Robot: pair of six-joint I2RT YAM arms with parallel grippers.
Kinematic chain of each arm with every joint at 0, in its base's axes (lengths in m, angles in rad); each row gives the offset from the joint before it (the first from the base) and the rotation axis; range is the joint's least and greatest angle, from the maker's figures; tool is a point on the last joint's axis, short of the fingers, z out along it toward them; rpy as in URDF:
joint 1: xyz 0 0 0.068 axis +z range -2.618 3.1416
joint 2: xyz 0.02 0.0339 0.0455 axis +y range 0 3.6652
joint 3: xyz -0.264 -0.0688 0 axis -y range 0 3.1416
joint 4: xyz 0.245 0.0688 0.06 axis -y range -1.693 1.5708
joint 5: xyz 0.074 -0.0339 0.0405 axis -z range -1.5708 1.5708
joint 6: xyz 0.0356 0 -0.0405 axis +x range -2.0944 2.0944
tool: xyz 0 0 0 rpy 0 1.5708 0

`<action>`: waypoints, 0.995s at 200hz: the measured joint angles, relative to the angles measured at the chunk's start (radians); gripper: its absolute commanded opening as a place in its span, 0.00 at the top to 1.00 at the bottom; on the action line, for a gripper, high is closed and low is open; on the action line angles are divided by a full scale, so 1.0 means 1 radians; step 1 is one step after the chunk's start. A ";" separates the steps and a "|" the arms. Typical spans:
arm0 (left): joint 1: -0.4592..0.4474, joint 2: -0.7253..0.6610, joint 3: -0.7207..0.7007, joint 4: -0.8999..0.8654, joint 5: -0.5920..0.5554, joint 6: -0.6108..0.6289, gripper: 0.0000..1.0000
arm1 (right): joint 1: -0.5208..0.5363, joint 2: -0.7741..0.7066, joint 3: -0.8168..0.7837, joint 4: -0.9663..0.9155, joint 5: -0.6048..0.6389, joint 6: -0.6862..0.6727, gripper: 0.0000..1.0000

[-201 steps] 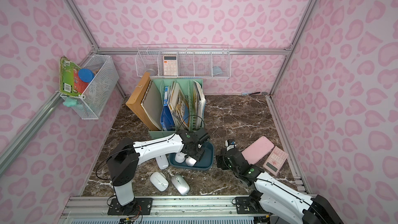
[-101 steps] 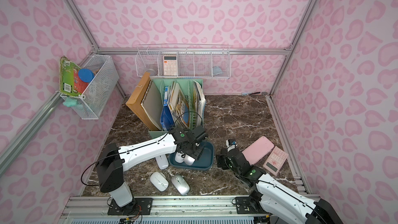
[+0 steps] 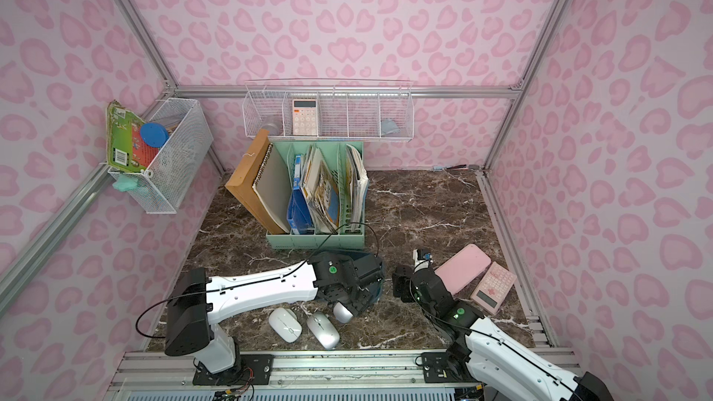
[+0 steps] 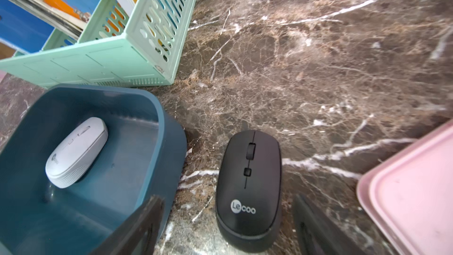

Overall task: Take out the mouse from the storage box
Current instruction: Place the mouse at the center of the board.

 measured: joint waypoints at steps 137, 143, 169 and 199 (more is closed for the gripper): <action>-0.064 0.177 0.026 0.061 0.093 0.030 0.43 | -0.018 -0.116 -0.039 -0.055 0.043 0.047 0.14; -0.064 0.183 0.026 0.061 0.097 0.030 0.43 | -0.018 -0.115 -0.040 -0.055 0.043 0.047 0.14; -0.066 0.213 0.028 0.071 0.100 0.034 0.43 | -0.023 -0.111 -0.041 -0.051 0.042 0.045 0.14; -0.066 0.235 0.023 0.084 0.100 0.037 0.41 | -0.026 -0.110 -0.042 -0.051 0.039 0.044 0.14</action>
